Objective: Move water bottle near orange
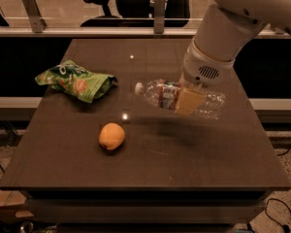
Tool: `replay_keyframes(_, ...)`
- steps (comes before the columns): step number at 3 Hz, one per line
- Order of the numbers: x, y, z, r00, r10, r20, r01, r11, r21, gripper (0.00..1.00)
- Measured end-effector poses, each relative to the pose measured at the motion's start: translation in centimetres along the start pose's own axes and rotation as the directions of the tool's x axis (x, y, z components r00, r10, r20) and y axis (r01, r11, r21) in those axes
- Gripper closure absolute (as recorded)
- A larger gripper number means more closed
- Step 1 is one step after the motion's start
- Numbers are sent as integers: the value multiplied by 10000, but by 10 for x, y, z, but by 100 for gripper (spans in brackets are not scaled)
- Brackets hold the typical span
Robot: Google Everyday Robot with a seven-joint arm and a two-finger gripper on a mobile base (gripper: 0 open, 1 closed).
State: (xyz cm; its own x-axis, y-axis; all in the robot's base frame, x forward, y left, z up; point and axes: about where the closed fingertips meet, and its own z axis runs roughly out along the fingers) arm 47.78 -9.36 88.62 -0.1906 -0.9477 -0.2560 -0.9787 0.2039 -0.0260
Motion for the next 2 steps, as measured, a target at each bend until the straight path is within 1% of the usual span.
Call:
replay_keyframes(1, -5, 5, 8, 9999, -92, -58, 92, 9999, -139, 100)
replay_keyframes(2, -7, 10, 20, 9999, -135, -96, 134, 9999, -84, 100)
